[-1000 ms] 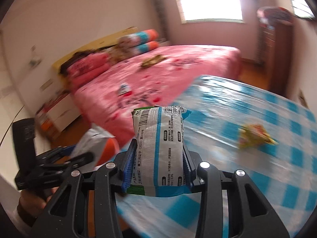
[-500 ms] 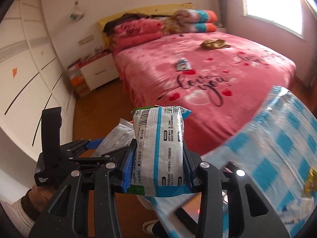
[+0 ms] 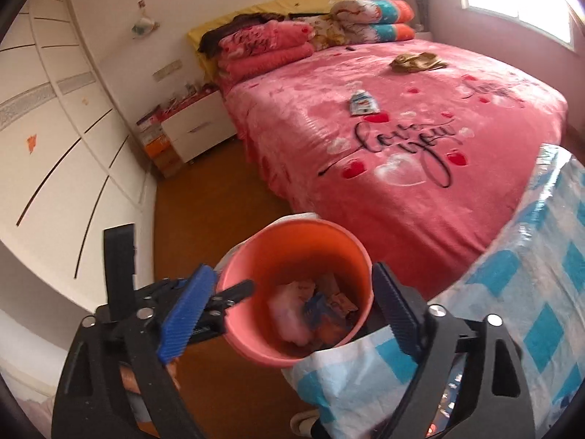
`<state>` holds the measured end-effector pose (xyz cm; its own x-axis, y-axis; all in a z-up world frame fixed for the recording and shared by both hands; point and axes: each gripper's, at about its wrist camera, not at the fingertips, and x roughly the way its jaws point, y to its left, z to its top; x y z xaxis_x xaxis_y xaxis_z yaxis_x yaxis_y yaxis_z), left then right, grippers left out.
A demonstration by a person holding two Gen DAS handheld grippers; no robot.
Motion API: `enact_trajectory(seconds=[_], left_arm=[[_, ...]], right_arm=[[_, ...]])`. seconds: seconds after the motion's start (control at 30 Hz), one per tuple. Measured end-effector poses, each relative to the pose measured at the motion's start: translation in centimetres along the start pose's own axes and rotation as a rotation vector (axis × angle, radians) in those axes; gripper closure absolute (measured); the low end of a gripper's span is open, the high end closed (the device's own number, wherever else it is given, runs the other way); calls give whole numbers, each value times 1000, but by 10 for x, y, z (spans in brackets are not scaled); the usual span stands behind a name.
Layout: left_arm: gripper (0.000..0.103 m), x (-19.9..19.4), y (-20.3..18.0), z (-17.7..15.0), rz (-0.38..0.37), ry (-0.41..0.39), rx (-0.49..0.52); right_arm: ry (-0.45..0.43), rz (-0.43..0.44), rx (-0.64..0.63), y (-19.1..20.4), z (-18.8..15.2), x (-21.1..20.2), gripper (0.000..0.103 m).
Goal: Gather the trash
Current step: 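Carry both wipes packets to the orange bucket and release them, then withdraw both open tools from the bucket back over the table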
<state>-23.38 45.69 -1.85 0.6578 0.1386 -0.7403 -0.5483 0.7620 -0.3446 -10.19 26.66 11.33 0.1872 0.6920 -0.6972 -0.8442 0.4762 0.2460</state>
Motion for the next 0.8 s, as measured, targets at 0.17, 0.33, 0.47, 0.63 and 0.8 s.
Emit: enact_trajectory(seconds=[0.17, 0.33, 0.47, 0.63, 0.8], left_arm=[[16, -17, -5, 4, -22, -106, 2], [12, -40, -18, 4, -58, -244, 27], [12, -53, -31, 4, -104, -310, 50], [12, -69, -57, 2, -152, -380, 121], [11, -78, -94, -1, -136, -359, 221]], right_arm=[[-35, -29, 51, -18, -4, -21, 9], [-117, -45, 90, -35, -12, -51, 5], [-167, -61, 99, -44, -18, -71, 5], [-231, -86, 83, -50, -33, -99, 5], [-268, -102, 100, -58, -47, -120, 5]])
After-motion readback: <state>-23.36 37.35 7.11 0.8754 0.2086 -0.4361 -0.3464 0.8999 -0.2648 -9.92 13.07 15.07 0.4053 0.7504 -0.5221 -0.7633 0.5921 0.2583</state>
